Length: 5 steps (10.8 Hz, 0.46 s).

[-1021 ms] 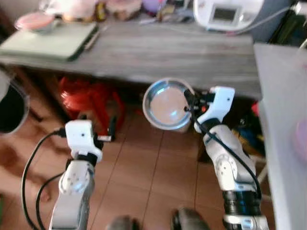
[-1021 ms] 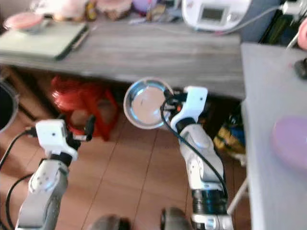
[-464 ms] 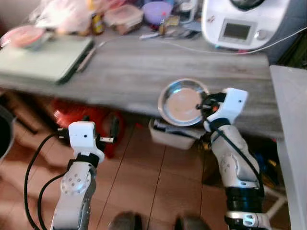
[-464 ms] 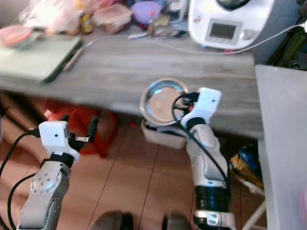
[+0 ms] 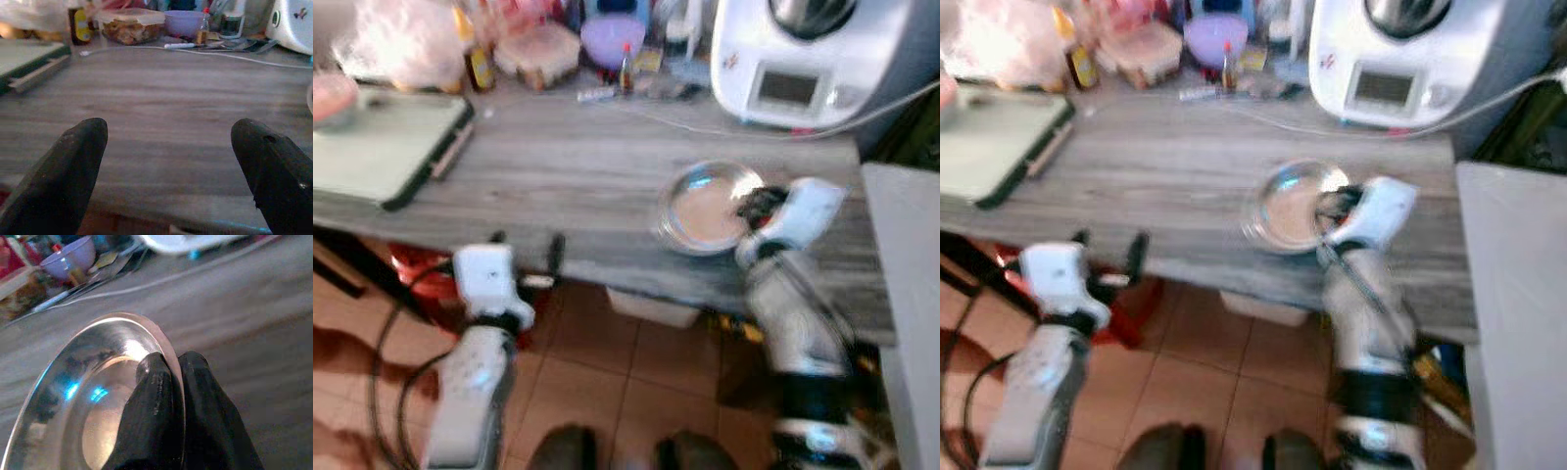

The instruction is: Setting the table

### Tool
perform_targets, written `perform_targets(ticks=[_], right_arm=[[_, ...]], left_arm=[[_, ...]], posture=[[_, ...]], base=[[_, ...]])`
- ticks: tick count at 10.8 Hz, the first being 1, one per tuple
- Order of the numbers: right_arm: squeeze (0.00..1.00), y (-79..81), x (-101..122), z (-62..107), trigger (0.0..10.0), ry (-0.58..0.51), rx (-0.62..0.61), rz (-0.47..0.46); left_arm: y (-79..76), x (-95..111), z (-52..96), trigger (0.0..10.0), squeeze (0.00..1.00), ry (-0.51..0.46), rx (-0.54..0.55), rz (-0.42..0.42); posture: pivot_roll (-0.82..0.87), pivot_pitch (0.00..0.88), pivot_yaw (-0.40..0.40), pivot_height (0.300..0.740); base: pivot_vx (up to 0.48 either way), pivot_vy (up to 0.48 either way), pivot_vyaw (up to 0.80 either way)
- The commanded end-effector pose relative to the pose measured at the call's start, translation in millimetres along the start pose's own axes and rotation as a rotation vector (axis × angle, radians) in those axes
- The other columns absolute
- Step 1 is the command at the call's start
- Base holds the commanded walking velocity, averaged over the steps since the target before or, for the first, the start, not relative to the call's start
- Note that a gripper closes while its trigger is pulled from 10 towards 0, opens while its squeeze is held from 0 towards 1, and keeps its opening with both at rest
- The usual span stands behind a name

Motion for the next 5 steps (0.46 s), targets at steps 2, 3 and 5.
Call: perform_targets(ticks=[2, 3, 5], right_arm=[[1.0, 2.7, -16, -2.4, 10.0, 0.113, 0.018, -0.069], [1.0, 6.7, -17, -2.4, 10.0, 0.122, 0.034, -0.063], [1.0, 4.3, -18, 0.0, 10.0, 0.14, 0.039, -0.056]], left_arm=[[-3.7, -3, 5.6, 10.0, 0.0, 0.022, -0.019, 0.01], [-4.1, -3, 5.7, 10.0, 0.0, 0.023, -0.023, 0.011], [-3.6, -4, 6.4, 10.0, 0.0, 0.025, -0.022, 0.008]], posture=[[0.04, 0.136, 0.046, 0.74], [0.04, 0.135, 0.044, 0.74], [0.04, 0.134, 0.044, 0.74]], base=[[0.0, 0.0, 0.0], [0.0, 0.0, 0.0], [0.0, 0.0, 0.0]])
Point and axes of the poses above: a point about 5 cm out from each wrist's last joint towards the gripper, its own z axis pointing back from the gripper into the wrist, its own x axis along the axis of the wrist's last joint, y = z × x, the point moved 2 cm from there along -z, pointing out of the wrist towards the gripper, and after that the axes turned 7 degrees about -z, right-handed, at the moved point
